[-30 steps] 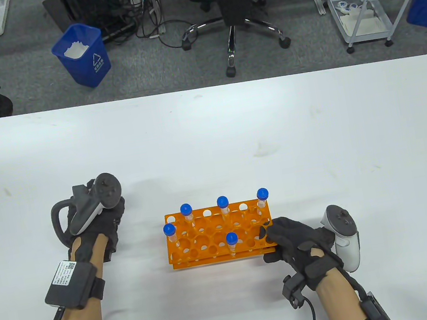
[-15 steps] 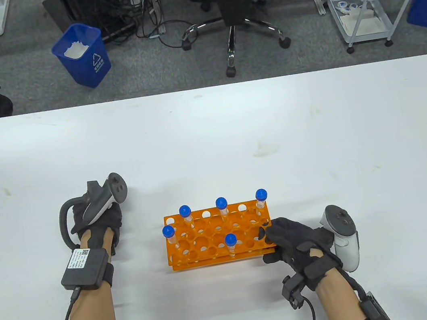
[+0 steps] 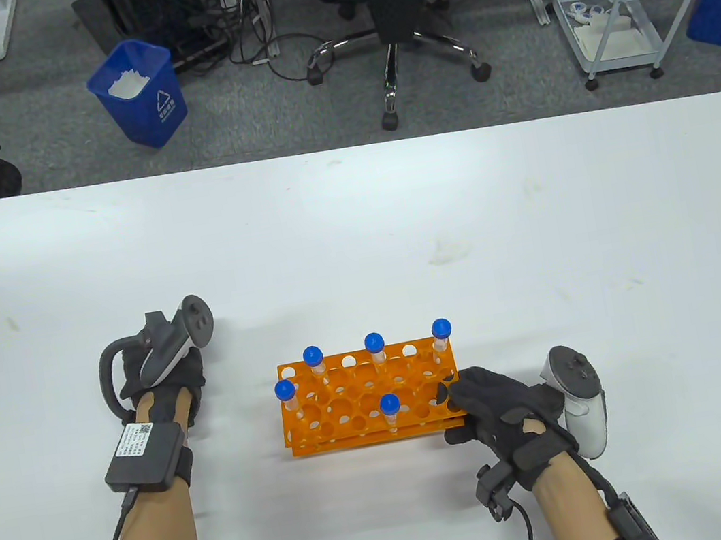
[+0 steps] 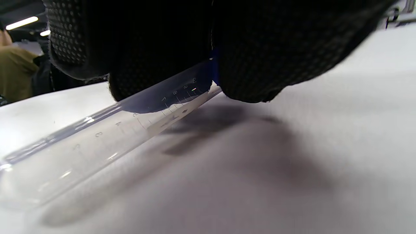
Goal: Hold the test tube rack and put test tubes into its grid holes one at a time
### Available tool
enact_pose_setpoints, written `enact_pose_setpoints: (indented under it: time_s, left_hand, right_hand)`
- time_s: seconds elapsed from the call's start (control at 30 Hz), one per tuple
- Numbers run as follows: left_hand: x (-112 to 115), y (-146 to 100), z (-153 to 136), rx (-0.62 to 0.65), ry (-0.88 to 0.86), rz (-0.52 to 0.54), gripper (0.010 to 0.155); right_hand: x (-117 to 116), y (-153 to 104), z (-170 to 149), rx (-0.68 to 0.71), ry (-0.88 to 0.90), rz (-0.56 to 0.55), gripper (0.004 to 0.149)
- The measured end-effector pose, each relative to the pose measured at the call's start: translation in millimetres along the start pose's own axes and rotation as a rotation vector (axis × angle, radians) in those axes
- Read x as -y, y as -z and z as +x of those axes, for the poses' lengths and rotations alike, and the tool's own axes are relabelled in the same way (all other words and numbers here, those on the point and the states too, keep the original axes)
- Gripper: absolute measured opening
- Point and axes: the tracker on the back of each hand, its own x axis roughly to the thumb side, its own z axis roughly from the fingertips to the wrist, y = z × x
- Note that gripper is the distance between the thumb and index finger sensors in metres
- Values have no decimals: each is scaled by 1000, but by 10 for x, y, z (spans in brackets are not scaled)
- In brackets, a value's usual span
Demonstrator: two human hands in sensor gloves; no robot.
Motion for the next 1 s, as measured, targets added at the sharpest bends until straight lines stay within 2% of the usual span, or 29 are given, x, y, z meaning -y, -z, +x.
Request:
enact_pose_setpoints:
  time_s: [0.17, 0.27, 0.37, 0.53, 0.67, 0.87, 1.0]
  left_hand:
    - [-321, -160, -130, 17, -149, 124, 56]
    - [-596, -330, -240, 27, -283, 250, 51]
    - [-846, -508, -322, 45, -358, 351, 53]
    - [-1331, -939, -423, 96, -477, 517, 51]
    - [-1660, -1362, -409, 182, -548, 640, 51]
    - [-1955, -1983, -267, 315, -616, 816, 49]
    - [-1988, -2336, -90, 398, -683, 908, 49]
  right_hand:
    - [-5, 3, -2, -3, -3, 2, 42]
    - [-3, 2, -4, -4, -2, -1, 42]
    - [0, 3, -6, -5, 0, -4, 42]
    - [-4, 4, -11, -9, 3, -6, 42]
    - [-7, 6, -14, -12, 3, -5, 42]
    - [-10, 8, -14, -14, 3, -6, 42]
    - [-10, 9, -15, -13, 4, -7, 42]
